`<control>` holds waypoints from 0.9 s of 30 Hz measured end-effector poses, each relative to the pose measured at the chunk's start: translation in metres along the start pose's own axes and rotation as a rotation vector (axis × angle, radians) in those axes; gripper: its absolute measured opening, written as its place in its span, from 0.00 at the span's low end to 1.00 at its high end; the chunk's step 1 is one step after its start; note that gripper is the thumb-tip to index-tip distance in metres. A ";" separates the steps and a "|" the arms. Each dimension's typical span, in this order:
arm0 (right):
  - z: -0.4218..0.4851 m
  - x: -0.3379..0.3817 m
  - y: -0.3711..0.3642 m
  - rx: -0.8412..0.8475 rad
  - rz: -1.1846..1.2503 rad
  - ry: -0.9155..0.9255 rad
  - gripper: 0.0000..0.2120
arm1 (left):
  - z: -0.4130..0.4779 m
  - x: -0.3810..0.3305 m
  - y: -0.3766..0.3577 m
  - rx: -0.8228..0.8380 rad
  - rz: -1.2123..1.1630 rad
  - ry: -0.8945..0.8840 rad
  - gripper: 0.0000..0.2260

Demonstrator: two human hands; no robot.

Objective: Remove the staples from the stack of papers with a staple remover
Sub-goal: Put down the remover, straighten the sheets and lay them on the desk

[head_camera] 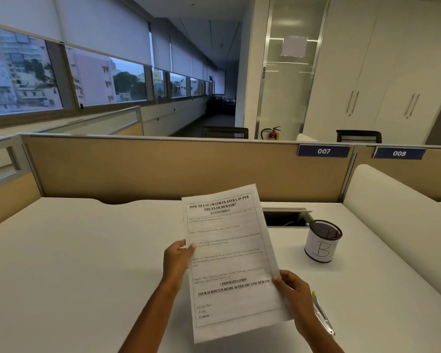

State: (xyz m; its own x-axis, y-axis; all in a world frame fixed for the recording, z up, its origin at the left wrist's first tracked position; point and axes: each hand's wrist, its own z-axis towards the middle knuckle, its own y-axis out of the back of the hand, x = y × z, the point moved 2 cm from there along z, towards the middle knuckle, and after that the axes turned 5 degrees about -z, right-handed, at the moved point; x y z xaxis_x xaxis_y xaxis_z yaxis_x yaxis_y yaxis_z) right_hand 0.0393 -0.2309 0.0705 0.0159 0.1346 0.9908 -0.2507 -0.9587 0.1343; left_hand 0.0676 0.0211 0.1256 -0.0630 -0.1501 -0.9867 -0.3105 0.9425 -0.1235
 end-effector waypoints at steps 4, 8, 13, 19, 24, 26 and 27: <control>0.006 -0.010 -0.012 -0.067 -0.033 -0.042 0.06 | 0.001 0.043 0.008 -0.068 0.248 0.017 0.10; 0.013 -0.016 -0.033 -0.110 -0.106 -0.071 0.07 | 0.005 0.060 0.016 -0.174 0.402 -0.002 0.13; 0.024 -0.010 -0.070 -0.084 -0.187 -0.077 0.08 | 0.028 0.051 0.036 -0.282 0.424 -0.027 0.11; 0.051 0.003 -0.139 0.036 -0.274 -0.063 0.09 | 0.072 0.032 0.070 -0.423 0.452 -0.062 0.12; 0.079 0.012 -0.194 0.091 -0.362 -0.066 0.10 | 0.114 0.023 0.097 -0.521 0.478 -0.094 0.12; 0.090 0.010 -0.213 0.102 -0.389 -0.084 0.10 | 0.132 0.023 0.106 -0.532 0.484 -0.098 0.11; 0.094 0.010 -0.219 0.108 -0.399 -0.095 0.10 | 0.139 0.022 0.108 -0.534 0.486 -0.099 0.10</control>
State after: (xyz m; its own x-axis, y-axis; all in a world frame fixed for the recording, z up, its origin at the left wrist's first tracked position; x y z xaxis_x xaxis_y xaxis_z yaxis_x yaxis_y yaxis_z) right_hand 0.1851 -0.0436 0.0529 0.1815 0.4821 0.8571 -0.1043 -0.8572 0.5043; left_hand 0.1642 0.1613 0.0754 -0.2332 0.3005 -0.9248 -0.6913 0.6177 0.3750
